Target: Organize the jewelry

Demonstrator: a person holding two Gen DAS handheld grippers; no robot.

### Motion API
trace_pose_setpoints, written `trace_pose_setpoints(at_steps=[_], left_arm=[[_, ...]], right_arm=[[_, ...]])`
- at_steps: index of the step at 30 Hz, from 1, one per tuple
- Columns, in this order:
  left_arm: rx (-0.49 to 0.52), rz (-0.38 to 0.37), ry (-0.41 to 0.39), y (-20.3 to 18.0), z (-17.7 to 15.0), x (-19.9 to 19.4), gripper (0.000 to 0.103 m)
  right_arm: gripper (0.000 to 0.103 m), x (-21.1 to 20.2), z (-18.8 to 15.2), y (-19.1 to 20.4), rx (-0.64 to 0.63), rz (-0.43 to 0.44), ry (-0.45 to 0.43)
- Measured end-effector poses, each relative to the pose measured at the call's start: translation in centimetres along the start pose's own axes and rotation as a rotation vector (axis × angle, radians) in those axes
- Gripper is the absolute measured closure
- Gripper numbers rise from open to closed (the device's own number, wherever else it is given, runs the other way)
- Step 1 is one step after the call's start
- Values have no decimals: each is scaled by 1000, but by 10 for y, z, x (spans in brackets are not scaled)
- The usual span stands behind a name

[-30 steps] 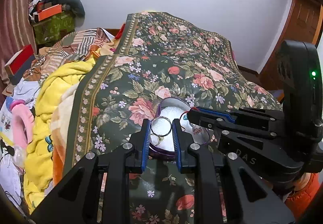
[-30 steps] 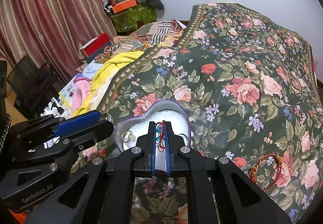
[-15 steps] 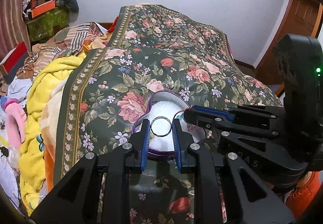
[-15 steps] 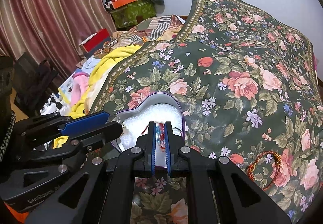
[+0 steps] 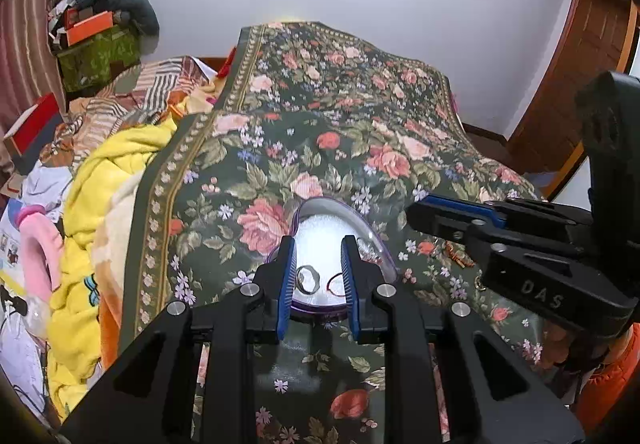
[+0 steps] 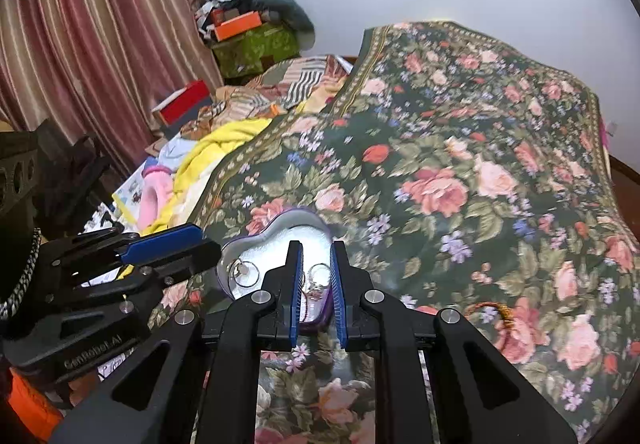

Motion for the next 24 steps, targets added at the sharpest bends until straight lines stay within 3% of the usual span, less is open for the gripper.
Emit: trace_pose_setpoints(at_steps=[15,20,24], left_arm=[[82,-25,-40,-44,1,-27,82],[109,-44,-18,-61,-8,-22,74],[142,-63,18,-77,-19,-14,74]], right_arm=[[91,-60,-14,-41,76,-118,-73],[76,-72,-35,-63,117,-174,-60],[75,-77,-57,-84,157,-217,-24]])
Point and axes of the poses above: each gripper's, at about its wrist camera, not at the fingertips, and x roughly the way its jaws point, y to its left, z to its top, the point moved 6 cm from there along x, roughly the way its jaws point, and after that the axes turned 11 degrees about -x, right-handed, at the moved point
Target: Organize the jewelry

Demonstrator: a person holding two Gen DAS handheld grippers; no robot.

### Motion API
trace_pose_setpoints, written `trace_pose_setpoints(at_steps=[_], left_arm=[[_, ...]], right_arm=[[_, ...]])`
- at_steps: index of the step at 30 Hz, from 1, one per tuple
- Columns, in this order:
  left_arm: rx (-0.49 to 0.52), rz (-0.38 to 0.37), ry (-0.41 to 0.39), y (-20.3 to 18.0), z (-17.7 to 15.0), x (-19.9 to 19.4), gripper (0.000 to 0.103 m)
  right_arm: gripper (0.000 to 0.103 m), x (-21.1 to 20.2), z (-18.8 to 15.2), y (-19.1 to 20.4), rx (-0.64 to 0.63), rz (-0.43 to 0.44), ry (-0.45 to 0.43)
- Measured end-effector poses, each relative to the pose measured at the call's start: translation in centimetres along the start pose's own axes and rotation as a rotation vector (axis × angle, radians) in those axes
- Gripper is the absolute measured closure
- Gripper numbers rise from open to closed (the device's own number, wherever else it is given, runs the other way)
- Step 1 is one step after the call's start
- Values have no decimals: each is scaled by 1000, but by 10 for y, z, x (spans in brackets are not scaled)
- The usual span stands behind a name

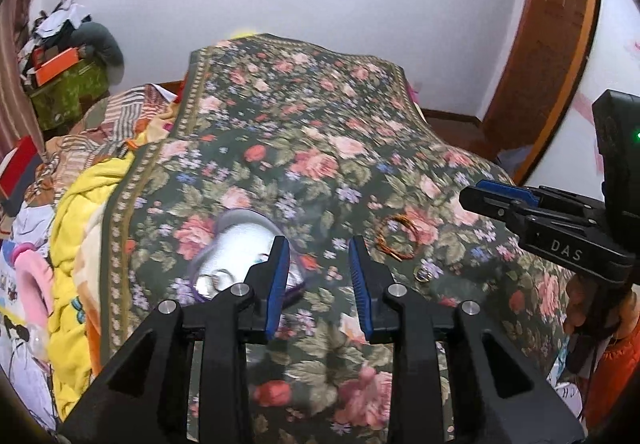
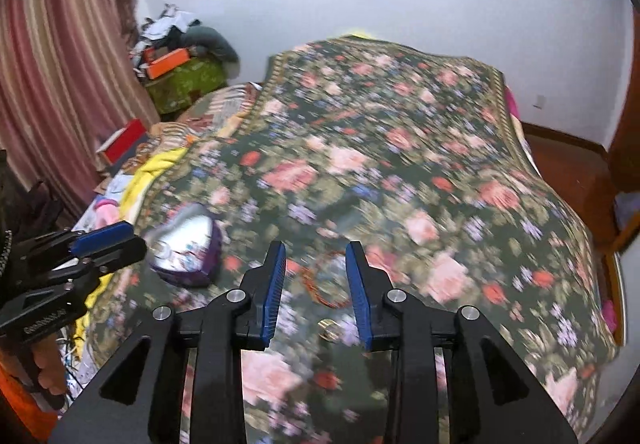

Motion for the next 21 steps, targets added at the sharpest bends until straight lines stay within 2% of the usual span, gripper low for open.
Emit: trace_pose_setpoints(at_steps=[8,15,21], left_arm=[[40,-35,88,-25,-20,29,74],[56,-50,169,-34,-41,53,74],[48,-50,207,-30,-52,64,74]], right_arm=[[75,9,-36,-21,43,-19,93],[75,30,-56,-6,13,35,172],[75,52,-68,8,-32,61,242]])
Point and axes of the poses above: each gripper's, at about its wrist camera, not at the fingertips, and x roughly the way its jaws point, y to its left, z to its top, the point moved 6 cm from there along x, roughly the way its jaws point, and after that the axes turned 11 degrees about -x, right-handed, at the moved point
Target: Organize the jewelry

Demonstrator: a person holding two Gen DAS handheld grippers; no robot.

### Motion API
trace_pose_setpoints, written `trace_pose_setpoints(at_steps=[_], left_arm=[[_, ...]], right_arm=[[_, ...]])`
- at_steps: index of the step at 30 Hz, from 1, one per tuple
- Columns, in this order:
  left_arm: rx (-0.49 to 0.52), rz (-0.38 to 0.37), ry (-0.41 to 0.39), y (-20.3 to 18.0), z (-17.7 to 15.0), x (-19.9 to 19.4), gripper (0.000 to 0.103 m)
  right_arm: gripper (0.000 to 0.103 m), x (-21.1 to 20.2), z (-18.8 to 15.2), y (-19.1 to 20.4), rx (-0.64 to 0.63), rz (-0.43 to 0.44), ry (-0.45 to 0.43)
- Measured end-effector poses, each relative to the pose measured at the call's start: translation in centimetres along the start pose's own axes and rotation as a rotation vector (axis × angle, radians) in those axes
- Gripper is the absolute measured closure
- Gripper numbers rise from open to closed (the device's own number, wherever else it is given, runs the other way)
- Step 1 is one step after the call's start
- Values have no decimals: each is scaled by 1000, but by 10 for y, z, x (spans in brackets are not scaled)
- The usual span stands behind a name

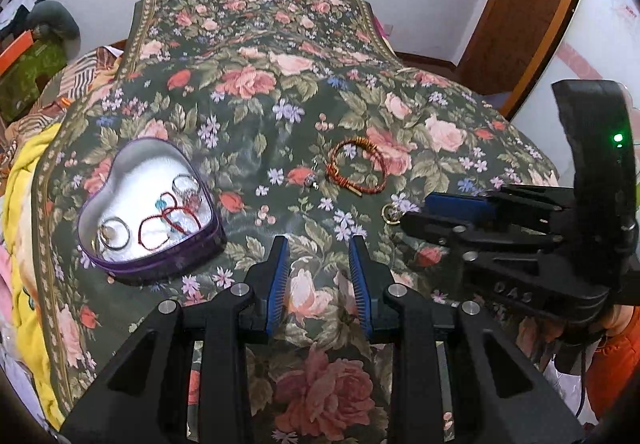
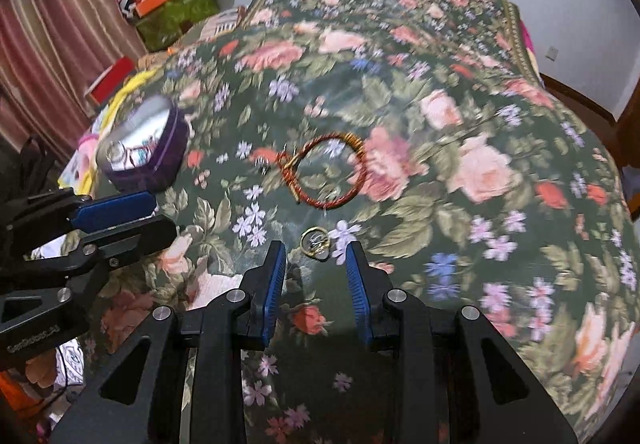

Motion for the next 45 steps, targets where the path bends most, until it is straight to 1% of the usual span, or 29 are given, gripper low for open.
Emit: trace_pose_setpoints(at_steps=[6,12,13,14,16,18,19,20,23,28,35,40,45], left_arm=[[-24,-2,17,9,-3,6,74],[-37,-13,24,10,-6,8,74],[-36,-14,24,10,-6,8,74],[-34,-15,24,9,-7,7,74],[-25,-13,22,7,-8,6,74],[-18,-11,18,6,-8,4,74],[-15,-11,15,5,-8,2,74],[-14,-11,13,5,-8,1,74],[-15,-10,11,5,-7,0,74],[-16,-20,24,3,-7,2,74],[26,-36,50,-17,-9,12,74],[64,-42,69,-31,-12,19,74],[60,-36,73,-31,-12,22,74]], right_arm=[[75,10,-3,6,-50,-33,11],[76,15,-2,7,-54,-29,6],[77,17,0,9,-57,-34,5],[83,16,-1,9,-57,-44,3],[89,15,-1,7,-45,-39,2],[89,14,-2,5,-30,-30,-1],[92,13,-2,6,-29,-31,-2],[93,12,-2,6,-28,-33,-1],[93,8,-3,5,-11,-15,-9],[93,-6,-4,2,15,-6,-51],[93,-26,-6,-19,71,-11,-95],[93,-29,-12,-30,93,-27,-89],[93,-27,-14,-23,75,8,-74]])
Point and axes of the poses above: each gripper's, at about its wrist camera, not at the fingertips, and x roughly the way its jaws point, y to its left, z to its top, the point moved 6 cm from there along x, roughly the way its jaws point, and after that the axes turned 11 degrees about -x, right-handed, at the moved point
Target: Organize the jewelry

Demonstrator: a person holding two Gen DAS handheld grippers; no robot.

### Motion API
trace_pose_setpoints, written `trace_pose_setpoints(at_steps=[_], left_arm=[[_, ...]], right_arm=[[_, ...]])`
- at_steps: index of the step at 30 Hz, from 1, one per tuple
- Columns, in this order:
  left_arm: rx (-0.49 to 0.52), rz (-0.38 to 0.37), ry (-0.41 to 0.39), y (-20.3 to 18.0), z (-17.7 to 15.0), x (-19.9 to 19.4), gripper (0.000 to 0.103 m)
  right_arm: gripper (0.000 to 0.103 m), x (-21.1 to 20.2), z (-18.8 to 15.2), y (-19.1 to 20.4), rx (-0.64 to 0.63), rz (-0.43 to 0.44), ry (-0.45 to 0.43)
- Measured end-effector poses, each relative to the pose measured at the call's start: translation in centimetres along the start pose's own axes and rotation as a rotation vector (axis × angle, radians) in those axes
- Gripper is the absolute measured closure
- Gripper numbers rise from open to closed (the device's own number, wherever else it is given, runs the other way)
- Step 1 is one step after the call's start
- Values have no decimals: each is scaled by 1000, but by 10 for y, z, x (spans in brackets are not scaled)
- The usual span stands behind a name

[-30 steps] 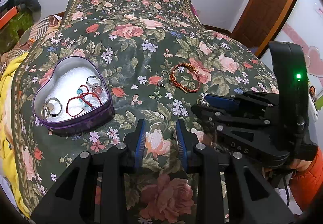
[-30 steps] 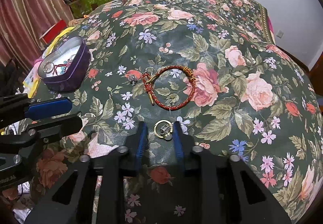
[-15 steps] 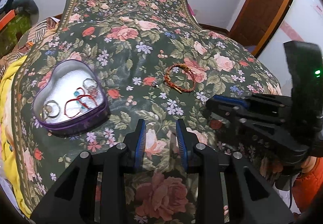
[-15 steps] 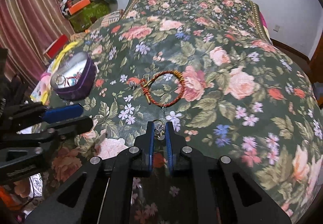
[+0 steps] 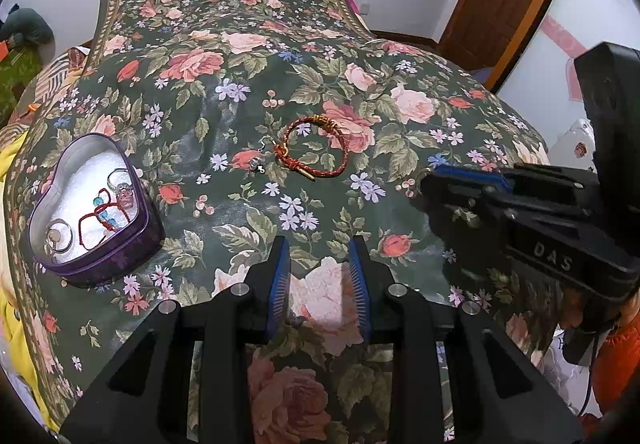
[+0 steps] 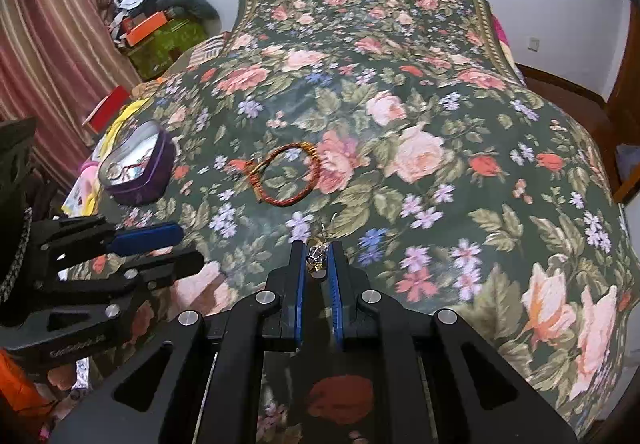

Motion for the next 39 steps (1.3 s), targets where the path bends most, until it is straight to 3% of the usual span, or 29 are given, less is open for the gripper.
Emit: trace_pose_setpoints(at_steps=[5,21,28,39], left_arm=[[-22,9,7,9,0,0,74],[38,-20,53,-12,-1,23,74],[92,7,45,-19,7,37,74],[91,50,23,-9,7,30,74]], right_arm=[[93,3,1,7,-5,33,20],[91,-23,-1,-22,69,-25,-30],[91,-21,-1,-21,70,-9,-33],[91,-6,2,-7,34,34,-3]])
Point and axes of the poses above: each gripper's, at about its wrist camera, not at the fingertips, and x roughly the way its jaws point, y to its left, z to its top, the point moved 6 cm from there along x, roughly the way its jaws point, and after that the axes turned 11 degrees about -x, right-handed, at the moved point
